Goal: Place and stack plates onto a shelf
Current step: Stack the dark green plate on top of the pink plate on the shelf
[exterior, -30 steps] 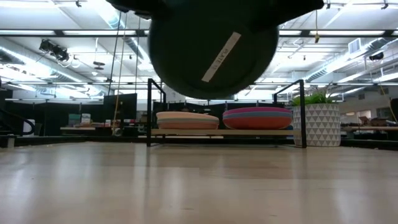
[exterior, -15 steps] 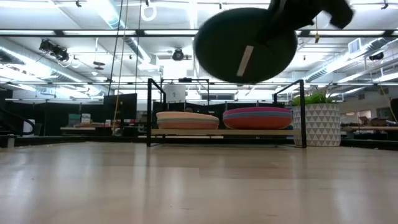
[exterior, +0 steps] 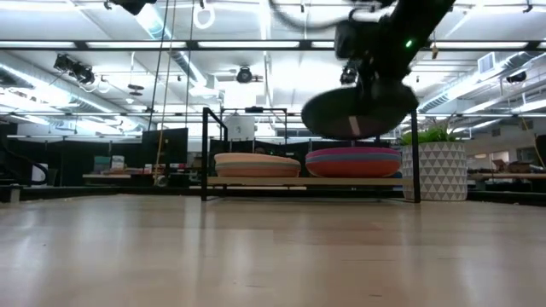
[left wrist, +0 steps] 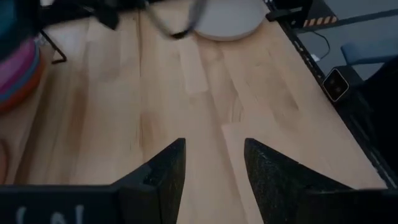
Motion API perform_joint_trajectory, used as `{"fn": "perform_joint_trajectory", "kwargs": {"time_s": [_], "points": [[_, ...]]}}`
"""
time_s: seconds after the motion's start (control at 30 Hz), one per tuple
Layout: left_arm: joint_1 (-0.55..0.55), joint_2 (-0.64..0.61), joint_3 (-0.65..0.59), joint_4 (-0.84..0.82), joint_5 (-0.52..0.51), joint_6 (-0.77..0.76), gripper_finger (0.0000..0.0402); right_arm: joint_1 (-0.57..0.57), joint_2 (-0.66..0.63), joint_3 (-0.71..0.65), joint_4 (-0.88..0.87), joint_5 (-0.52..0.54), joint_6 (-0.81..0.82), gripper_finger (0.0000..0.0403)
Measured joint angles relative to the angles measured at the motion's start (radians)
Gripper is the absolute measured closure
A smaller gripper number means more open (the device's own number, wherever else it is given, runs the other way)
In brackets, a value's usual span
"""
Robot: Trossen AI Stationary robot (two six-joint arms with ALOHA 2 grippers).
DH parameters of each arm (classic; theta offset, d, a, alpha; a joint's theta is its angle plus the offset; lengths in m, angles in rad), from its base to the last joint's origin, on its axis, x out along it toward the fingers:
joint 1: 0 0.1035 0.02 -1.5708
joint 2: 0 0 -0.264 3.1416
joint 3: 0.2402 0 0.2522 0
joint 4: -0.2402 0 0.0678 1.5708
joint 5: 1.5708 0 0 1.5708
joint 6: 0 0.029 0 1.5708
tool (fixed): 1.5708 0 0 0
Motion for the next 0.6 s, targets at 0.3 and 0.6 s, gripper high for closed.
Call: {"fn": "perform_joint_trajectory", "kwargs": {"time_s": [0.3,0.6], "points": [[0.0,0.0,-0.02,0.029,-0.001,-0.02,0.023,-0.186,0.0,-0.003,0.041,-0.159,-0.078,0.0332],[0.0,0.0,-0.02,0.032,-0.001,-0.015,0.023,-0.241,0.0,-0.003,0.114,-0.237,-0.133,0.026]]}}
